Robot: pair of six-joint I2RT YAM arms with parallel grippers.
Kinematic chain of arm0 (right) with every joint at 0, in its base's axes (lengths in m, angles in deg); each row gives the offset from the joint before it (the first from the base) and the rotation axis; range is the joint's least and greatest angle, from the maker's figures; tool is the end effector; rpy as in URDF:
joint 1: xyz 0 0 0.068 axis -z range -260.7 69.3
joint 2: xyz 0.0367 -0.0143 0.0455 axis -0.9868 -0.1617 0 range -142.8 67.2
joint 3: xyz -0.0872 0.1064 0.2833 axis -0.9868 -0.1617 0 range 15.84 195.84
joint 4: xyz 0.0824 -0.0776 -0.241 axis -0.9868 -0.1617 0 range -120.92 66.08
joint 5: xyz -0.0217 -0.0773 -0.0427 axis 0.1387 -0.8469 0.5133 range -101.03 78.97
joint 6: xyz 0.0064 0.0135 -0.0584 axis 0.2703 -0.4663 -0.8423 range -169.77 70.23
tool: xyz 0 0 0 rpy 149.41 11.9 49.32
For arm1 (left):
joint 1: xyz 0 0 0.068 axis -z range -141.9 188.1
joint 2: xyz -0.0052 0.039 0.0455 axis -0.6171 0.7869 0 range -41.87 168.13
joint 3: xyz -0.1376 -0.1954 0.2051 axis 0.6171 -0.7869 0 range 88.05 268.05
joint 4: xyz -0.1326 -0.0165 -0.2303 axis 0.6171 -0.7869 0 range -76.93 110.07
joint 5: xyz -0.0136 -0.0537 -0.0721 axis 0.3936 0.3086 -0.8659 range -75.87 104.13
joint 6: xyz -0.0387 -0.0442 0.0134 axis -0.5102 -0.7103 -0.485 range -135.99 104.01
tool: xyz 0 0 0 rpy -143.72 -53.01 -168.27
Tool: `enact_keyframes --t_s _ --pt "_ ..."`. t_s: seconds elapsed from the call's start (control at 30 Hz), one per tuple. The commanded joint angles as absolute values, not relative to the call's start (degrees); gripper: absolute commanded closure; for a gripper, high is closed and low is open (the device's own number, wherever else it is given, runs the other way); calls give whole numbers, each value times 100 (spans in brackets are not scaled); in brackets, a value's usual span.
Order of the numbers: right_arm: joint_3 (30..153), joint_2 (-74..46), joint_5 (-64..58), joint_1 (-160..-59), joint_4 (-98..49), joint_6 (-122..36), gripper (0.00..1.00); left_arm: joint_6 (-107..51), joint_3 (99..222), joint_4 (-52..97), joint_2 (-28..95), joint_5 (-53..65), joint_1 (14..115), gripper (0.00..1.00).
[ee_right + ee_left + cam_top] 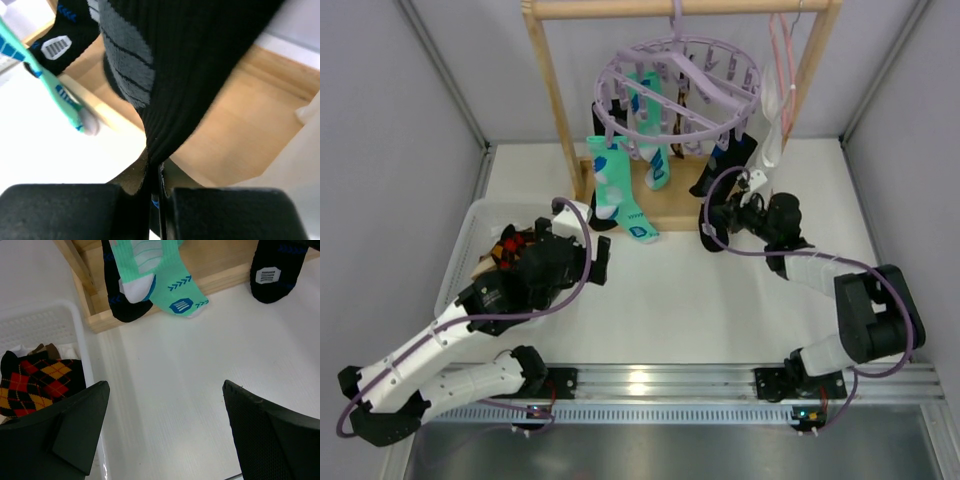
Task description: Remove the socks clipped to the hanger
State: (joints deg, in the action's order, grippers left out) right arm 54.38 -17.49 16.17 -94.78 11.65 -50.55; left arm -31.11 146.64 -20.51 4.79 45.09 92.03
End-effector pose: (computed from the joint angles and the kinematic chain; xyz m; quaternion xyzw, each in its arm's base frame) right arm 0.3054 0.0975 0.2599 -0.2456 0.7219 0.2516 0.5959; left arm 0.1010 -0.0996 0.3935 0.1470 0.8270 -0.0895 0.5352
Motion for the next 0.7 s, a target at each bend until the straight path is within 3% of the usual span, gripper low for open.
enact_keyframes --t_s 0.0,0.13,0.4,0.67 --pt "5031 -1245 1850 -9598 2379 -4460 100 -3523 14975 -1913 463 4935 9189 2" --pt "4529 -726 1500 -10002 2758 -4143 100 -4391 15229 -1904 331 5315 9189 2" --pt "4088 399 -1575 -12029 2058 -4256 100 -4281 16782 -1851 1127 4384 9189 2" --pt "5071 -231 -4079 -13939 1283 -4924 100 -3753 18445 -1886 2729 4531 9294 2"
